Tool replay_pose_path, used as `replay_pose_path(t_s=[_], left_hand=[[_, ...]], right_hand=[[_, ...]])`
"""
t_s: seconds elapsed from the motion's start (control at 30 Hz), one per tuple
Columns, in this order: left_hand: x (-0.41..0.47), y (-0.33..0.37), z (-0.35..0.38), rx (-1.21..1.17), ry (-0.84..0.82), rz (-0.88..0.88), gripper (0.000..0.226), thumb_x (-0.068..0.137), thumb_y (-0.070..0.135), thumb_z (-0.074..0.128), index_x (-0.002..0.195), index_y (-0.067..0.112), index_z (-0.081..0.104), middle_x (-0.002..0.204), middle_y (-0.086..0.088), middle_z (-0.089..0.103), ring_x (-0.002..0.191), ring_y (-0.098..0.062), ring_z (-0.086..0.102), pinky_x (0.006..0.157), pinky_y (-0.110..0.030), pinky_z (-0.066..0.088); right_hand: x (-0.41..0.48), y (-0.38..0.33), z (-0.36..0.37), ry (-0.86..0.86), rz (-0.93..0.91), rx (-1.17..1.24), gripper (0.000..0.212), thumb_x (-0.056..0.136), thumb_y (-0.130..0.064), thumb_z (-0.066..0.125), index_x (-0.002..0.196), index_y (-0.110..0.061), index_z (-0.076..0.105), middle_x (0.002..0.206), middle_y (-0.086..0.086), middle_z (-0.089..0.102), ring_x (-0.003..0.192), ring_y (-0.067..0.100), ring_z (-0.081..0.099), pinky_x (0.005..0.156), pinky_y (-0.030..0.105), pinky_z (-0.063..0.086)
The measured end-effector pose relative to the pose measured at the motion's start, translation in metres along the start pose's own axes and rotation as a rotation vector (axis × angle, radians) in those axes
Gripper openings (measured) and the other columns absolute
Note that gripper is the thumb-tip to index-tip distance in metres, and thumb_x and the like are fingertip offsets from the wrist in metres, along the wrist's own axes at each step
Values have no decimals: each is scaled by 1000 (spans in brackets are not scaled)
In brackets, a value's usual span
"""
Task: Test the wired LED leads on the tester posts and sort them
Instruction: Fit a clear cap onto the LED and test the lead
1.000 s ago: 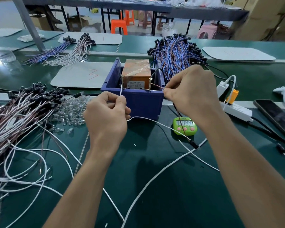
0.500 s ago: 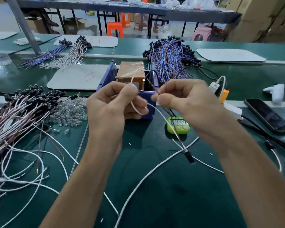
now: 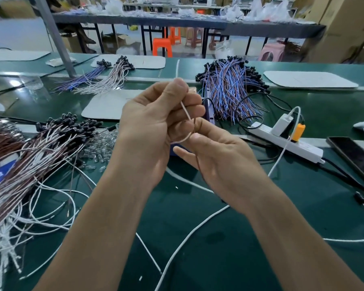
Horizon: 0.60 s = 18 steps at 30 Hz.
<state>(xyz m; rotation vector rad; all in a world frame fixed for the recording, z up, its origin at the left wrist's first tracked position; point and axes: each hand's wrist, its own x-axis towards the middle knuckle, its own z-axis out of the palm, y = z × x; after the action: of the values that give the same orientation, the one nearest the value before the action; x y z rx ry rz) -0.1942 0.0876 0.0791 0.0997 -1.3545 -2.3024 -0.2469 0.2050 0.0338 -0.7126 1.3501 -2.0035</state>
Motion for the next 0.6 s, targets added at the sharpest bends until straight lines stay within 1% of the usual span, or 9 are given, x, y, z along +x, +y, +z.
replay_pose_path(t_s=[0.1,0.2,0.23,0.33,0.4,0.47,0.5,0.53,0.6], left_hand=[[-2,7,3,45,18,52,20,74,25,71,86,10,64,70,-5,74,58,-13,72,45,-17,53],[-2,15,8,81,30,94,19,75,26,70,85,11,64,71,-4,75,61,-13,73,49,-18,54],[-2,16,10,61,29,91,18,76,26,69,85,11,64,71,-3,75,62,-12,73,50,-18,54],[-1,23,13,-215,30,22,13,90,17,65,82,7,64,68,-2,70,57,-8,68,47,-13,51],[-1,29,9,-467,32,-67,21,100,13,59,82,3,64,67,-3,67,54,-7,66,45,-13,51],[0,35,4,-630,29,-117,23,100,11,59,81,-1,64,68,-6,66,52,-9,67,45,-15,52],[0,36,2,-656,28,-118,24,100,10,58,81,-2,65,69,-7,66,52,-10,67,46,-16,53],[-1,35,1,-646,26,-110,25,100,11,58,80,-2,65,69,-7,66,52,-10,67,46,-16,54],[-1,34,-1,-547,34,-71,23,102,13,57,83,1,64,70,-5,67,55,-9,67,47,-15,54]], right_hand=[[0,3,9,19,-4,52,26,87,-15,65,110,-5,57,109,9,61,112,20,58,118,49,37],[1,10,19,-4,3,63,7,89,-20,60,89,-17,54,99,4,67,104,20,61,115,53,37],[1,13,24,-5,1,55,7,93,-19,58,87,-19,54,93,-1,67,100,19,60,115,54,37],[1,20,35,51,-44,49,20,103,-12,50,90,-21,62,90,-7,64,101,17,54,118,58,35],[2,21,40,64,-84,85,19,101,-13,51,94,-19,67,96,-4,64,106,18,52,119,57,33],[2,22,43,55,-69,116,21,102,-13,49,113,-4,65,109,6,63,111,22,55,118,51,37],[1,23,44,44,-37,123,27,103,-13,49,121,4,61,110,11,62,108,24,58,113,47,43],[-1,24,45,21,2,119,30,104,-13,48,123,8,58,104,13,63,98,24,61,102,42,50],[-3,27,47,-5,68,80,18,106,-12,48,107,0,61,78,5,59,69,16,55,74,33,52]])
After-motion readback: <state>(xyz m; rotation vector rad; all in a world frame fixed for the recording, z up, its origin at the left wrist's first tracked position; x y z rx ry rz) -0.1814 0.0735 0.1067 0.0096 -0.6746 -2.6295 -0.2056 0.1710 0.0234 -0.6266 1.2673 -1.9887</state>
